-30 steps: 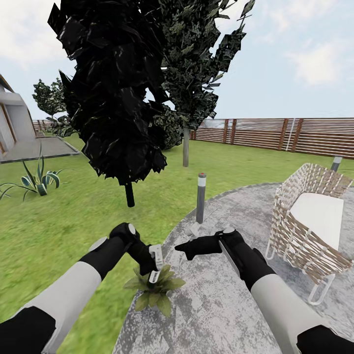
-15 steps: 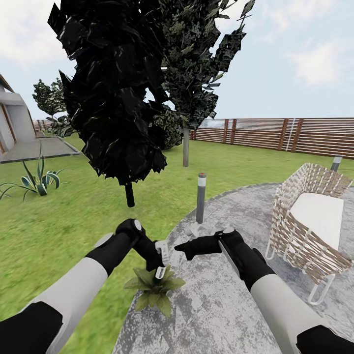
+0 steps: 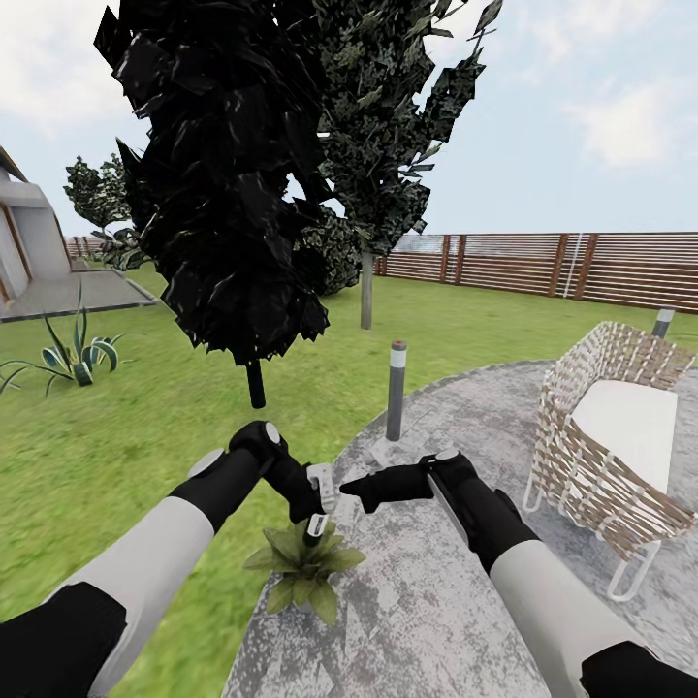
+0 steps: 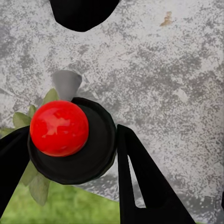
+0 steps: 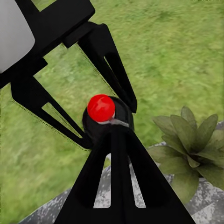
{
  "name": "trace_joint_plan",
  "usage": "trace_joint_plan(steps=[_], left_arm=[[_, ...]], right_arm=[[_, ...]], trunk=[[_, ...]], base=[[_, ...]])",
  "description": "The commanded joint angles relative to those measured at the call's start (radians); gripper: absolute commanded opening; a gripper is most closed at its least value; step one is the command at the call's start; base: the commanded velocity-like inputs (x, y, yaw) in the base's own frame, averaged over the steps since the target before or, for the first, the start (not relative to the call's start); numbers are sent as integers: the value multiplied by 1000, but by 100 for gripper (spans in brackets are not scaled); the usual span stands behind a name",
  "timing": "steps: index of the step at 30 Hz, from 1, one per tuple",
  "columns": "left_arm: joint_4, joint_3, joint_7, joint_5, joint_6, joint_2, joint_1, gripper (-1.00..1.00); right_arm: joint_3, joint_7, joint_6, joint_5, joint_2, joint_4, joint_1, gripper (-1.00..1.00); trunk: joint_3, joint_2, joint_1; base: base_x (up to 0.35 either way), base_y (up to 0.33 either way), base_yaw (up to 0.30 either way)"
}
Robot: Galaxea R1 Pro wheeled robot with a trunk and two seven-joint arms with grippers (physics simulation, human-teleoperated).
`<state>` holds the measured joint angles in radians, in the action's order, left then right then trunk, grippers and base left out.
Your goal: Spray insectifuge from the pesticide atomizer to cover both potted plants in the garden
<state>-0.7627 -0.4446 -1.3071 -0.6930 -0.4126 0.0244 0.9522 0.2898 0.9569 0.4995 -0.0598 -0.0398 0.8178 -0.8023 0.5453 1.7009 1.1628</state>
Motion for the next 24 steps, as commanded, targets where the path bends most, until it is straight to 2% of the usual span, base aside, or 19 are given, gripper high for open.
trace_joint_plan(steps=[1,19,24], left_arm=[[-1,0,-5,-5,-11,0,1,-100],[-1,0,-4,-6,-11,11,2,-100],[-1,0,-4,-6,-11,27,2,-100]], right_arm=[[-1,5,5,-6,-1,2,-1,-100],[-1,5,5,-6,-6,3,-1,-100],[-1,5,5,-6,-6,3,-1,-100]], trunk=[[1,1,0],[1,1,0],[1,1,0]], base=[[0,0,0],[0,0,0],[0,0,0]])
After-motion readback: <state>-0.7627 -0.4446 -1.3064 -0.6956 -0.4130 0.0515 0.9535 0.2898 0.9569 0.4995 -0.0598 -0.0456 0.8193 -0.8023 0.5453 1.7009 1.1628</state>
